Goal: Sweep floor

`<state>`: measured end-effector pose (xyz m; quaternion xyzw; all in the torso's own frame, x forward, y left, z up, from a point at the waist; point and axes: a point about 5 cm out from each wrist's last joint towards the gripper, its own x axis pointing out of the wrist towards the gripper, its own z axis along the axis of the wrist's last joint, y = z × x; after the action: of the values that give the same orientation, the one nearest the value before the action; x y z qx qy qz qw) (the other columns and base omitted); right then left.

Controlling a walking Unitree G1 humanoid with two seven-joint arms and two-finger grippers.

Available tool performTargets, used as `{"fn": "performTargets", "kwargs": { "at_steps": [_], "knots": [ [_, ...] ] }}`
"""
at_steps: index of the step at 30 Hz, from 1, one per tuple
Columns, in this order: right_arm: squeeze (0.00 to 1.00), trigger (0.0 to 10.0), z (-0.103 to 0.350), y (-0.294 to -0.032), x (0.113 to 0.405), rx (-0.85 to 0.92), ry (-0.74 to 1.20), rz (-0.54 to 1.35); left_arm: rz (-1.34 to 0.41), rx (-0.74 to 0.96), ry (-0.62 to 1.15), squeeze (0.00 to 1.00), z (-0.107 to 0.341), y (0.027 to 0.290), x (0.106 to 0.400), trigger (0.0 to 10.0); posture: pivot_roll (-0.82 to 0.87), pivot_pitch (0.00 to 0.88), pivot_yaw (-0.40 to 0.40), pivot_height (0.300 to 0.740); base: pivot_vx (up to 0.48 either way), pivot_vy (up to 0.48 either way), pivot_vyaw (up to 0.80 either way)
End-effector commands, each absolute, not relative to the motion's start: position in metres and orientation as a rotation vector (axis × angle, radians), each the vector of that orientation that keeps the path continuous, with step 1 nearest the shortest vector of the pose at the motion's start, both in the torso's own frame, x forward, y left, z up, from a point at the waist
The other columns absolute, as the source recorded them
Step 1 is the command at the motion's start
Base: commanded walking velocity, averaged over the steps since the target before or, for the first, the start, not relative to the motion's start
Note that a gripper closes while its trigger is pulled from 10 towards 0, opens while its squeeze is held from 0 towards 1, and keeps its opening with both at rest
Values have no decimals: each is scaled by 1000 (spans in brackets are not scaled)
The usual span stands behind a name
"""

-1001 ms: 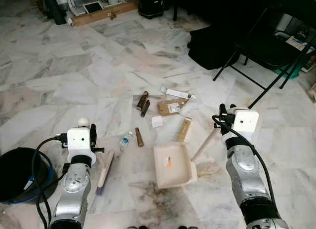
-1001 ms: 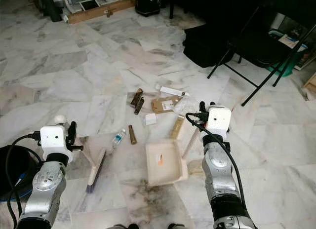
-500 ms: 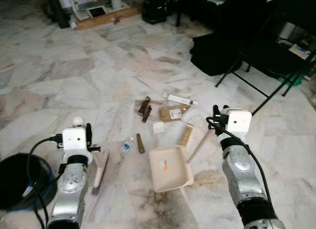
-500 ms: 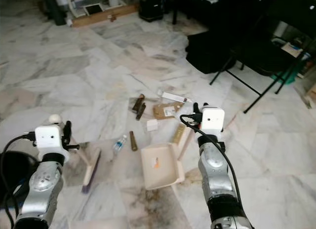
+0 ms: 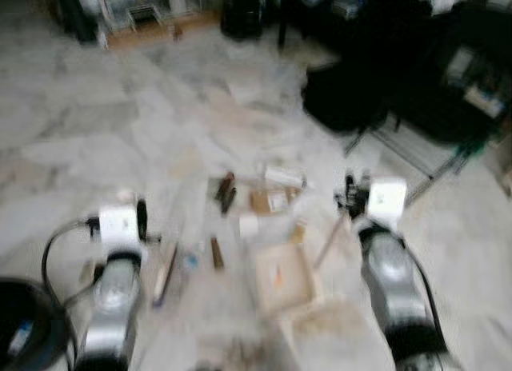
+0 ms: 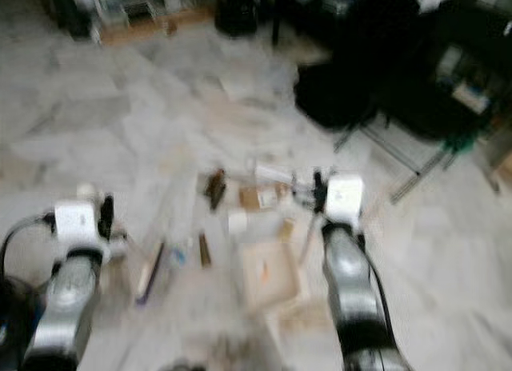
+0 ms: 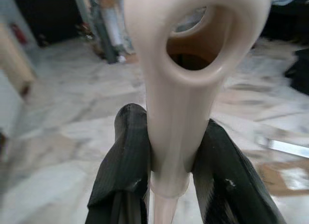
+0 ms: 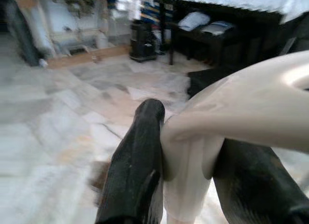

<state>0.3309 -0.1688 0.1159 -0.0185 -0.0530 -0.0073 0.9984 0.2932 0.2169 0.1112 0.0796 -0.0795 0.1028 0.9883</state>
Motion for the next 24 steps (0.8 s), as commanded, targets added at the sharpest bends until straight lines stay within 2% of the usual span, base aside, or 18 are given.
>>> {"fn": "performTargets", "kwargs": {
  "at_steps": [1, 12, 24],
  "knots": [
    [0, 10000, 123, -174, 330, -33, -136, -30, 205, 163, -209, 0, 119, 213, 293, 10000, 31, 124, 28, 740, 0, 0, 0],
    [0, 10000, 124, -175, 329, -31, -146, -34, 213, 149, -215, 0, 121, 214, 293, 10000, 29, 126, 29, 740, 0, 0, 0],
    [0, 10000, 125, -176, 330, -33, -147, -43, 212, 148, -217, 0, 121, 214, 293, 10000, 30, 128, 29, 740, 0, 248, 0]
  ]
}}
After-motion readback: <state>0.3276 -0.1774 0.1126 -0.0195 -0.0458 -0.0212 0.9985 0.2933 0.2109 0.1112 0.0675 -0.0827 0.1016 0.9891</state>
